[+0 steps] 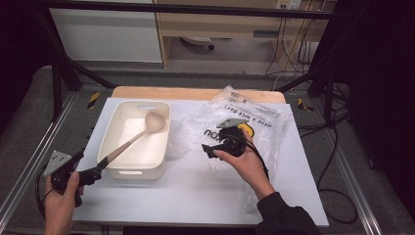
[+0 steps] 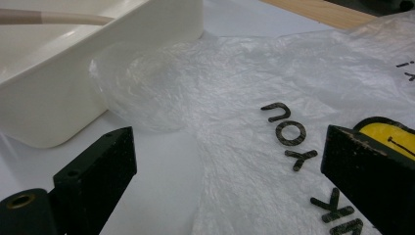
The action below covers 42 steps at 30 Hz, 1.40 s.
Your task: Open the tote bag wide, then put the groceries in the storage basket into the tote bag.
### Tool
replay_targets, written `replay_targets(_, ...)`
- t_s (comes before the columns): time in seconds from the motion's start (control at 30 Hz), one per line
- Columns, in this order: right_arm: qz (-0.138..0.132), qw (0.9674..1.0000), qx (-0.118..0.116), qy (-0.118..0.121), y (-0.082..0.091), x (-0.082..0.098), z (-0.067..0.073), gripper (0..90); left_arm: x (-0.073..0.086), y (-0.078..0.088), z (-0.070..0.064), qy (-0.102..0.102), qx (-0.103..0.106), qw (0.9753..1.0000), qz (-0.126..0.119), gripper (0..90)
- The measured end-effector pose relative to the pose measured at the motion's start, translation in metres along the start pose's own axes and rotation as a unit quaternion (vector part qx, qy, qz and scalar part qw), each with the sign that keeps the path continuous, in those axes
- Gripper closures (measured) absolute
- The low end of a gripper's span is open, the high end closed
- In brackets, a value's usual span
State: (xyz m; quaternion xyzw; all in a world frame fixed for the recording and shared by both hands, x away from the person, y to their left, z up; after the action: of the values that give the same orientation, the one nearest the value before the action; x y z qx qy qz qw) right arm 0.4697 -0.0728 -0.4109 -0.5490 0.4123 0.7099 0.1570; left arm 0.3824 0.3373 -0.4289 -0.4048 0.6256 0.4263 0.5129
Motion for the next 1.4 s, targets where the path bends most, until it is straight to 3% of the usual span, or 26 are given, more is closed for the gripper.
replay_targets(0.27, -0.007, 0.9995, 0.026, -0.016, 0.012, 0.014, -0.029, 7.2, 0.001, 0.0, 0.0, 0.0, -0.002, 1.0, 0.003, 3.5)
replay_targets(0.4, 0.003, 0.999, 0.043, -0.011, 0.014, 0.024, -0.041, 7.3, 0.002, 0.0, -0.001, 0.001, -0.004, 1.0, 0.003, 3.5)
replay_targets(0.63, 0.022, 0.9984, 0.047, -0.022, 0.007, 0.043, -0.056, 8.2, 0.002, 0.0, 0.0, 0.003, -0.004, 1.0, 0.003, 3.4)
replay_targets(1.1, 0.041, 0.9981, 0.036, -0.026, -0.008, 0.058, -0.056, 6.6, 0.002, 0.0, 0.0, 0.003, -0.004, 1.0, 0.004, 3.3)
replay_targets(1.27, 0.051, 0.998, 0.036, -0.011, -0.013, 0.064, -0.05, 6.6, 0.002, 0.0, 0.0, 0.002, -0.004, 1.0, 0.004, 3.3)
replay_targets(1.4, 0.057, 0.9978, 0.033, -0.012, -0.015, 0.067, -0.047, 6.6, 0.002, 0.0, -0.001, 0.003, -0.003, 1.0, 0.003, 3.4)
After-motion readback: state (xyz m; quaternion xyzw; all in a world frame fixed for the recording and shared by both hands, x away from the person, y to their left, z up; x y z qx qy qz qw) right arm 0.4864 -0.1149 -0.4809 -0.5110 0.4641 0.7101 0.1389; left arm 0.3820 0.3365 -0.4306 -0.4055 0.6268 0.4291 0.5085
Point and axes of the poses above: each handheld gripper's, and its own axes: y roughly backward along the jaws, x roughly out of its underside, z roughly to its left, the point moved 6 cm from there along -y, roughly forward along the jaws, and after that the axes turned 14 degrees about -z, right-handed, at the moved point
